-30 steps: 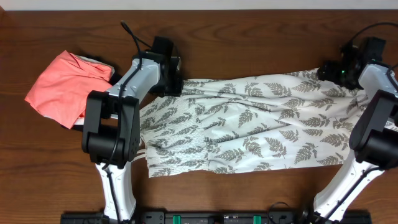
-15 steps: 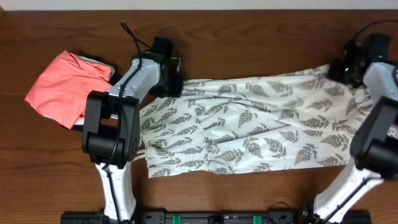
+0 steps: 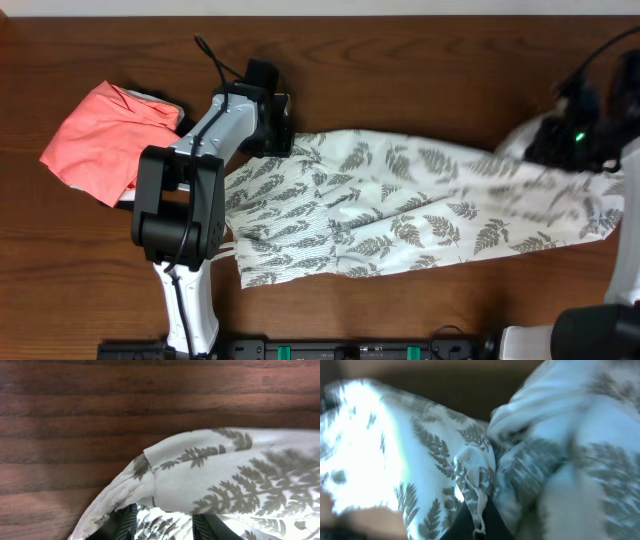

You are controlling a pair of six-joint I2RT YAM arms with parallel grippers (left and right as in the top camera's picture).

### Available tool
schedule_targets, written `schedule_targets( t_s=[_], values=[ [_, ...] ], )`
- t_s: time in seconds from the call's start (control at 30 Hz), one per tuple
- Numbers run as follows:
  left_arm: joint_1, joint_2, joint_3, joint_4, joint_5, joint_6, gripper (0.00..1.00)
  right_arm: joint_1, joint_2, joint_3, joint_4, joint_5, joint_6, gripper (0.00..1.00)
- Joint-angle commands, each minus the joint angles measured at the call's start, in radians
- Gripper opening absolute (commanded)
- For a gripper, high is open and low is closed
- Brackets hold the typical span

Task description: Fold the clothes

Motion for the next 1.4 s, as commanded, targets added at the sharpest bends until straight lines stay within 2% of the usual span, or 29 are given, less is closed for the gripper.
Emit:
schedule_targets(
  t_s=[0.0, 0.03, 0.1, 0.47, 0.7, 0.83, 1.2, 1.37],
  values=[
    [0.006, 0.03, -0.013, -0.014, -0.015, -0.002, 0.38, 0.042, 0.019, -0.082, -0.041, 0.045, -0.009, 0.21],
    [0.006, 0.03, -0.013, -0.014, -0.015, -0.002, 0.37, 0.051, 0.019, -0.12, -0.028, 0.091, -0.009, 0.22],
    [0.006, 0.03, -0.013, -0.016, -0.015, -0.001, 0.38, 0.052, 0.02, -0.158, 0.013, 0.118, -0.005, 0.18],
    [0.006, 0.03, -0.013, -0.041, -0.015, -0.001, 0.38, 0.018, 0.022, -0.157, 0.269, 0.118, 0.022, 0.29],
    [0.006, 0.03, -0.013, -0.04, -0.015, -0.001, 0.38, 0.027, 0.047, -0.167, 0.256, 0.117, 0.026, 0.32],
    [0.006, 0.03, -0.013, -0.041, -0.015, -0.002, 0.37, 0.035, 0.064, -0.171, 0.22, 0.11, 0.026, 0.38],
    [0.006, 0.03, -0.013, -0.06, -0.015, -0.002, 0.37, 0.042, 0.116, -0.171, 0.08, 0.123, 0.026, 0.39],
    [0.006, 0.03, -0.013, -0.058, -0.015, -0.002, 0.37, 0.041, 0.117, -0.18, 0.064, 0.183, 0.074, 0.41]
  ],
)
